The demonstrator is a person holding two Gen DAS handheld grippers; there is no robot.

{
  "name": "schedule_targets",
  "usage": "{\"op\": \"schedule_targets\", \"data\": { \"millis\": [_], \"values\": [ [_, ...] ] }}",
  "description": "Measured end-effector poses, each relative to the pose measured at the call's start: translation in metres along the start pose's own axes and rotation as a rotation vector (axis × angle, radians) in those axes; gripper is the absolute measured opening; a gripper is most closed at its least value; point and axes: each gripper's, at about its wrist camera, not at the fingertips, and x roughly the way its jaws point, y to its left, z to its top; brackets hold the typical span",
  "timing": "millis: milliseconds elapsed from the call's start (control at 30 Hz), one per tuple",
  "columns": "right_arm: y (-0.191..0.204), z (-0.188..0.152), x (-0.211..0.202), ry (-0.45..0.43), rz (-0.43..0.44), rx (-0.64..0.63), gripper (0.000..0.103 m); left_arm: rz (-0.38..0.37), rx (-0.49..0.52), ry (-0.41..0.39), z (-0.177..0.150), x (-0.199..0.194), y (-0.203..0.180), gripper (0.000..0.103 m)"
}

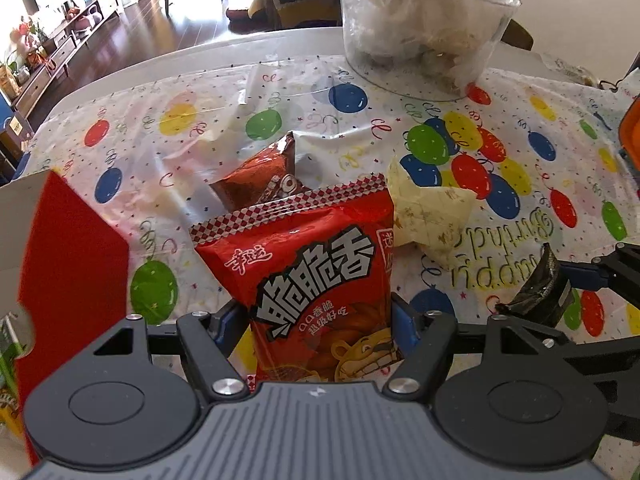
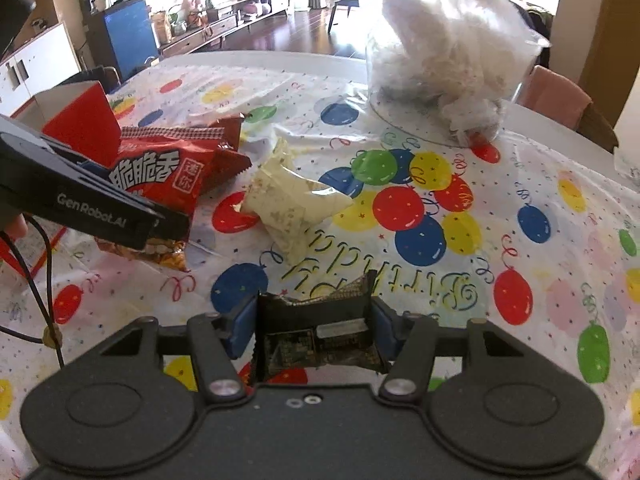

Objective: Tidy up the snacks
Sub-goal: 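Reach the left tool to the red chips bag while the right tool grasps the dark brown packet, then carry the red chips bag and dark brown packet into the box, open both tools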

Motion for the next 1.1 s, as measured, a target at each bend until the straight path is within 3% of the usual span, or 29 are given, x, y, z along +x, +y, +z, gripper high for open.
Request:
{"op": "schedule_targets", "data": {
  "millis": [367,567,1100],
  "values": [
    [0.035,-0.001,-0.05,-0.034,0.008,0.001,0.058,-0.062,-0.009,-0.033,-0.016,-0.056,0.021,0.072],
    [0.059,0.004,-0.08,-0.073,0.018,0.015,0.058,-0.09,-0.005,-0.096,-0.028,-0.096,0.04,0.072],
    [0.15,0.041,-0.125,-0.199,0.087,-0.049,0.058,-0.072,-0.033,-0.159,-0.052,-0.166,0.116,0.072]
  ]
}}
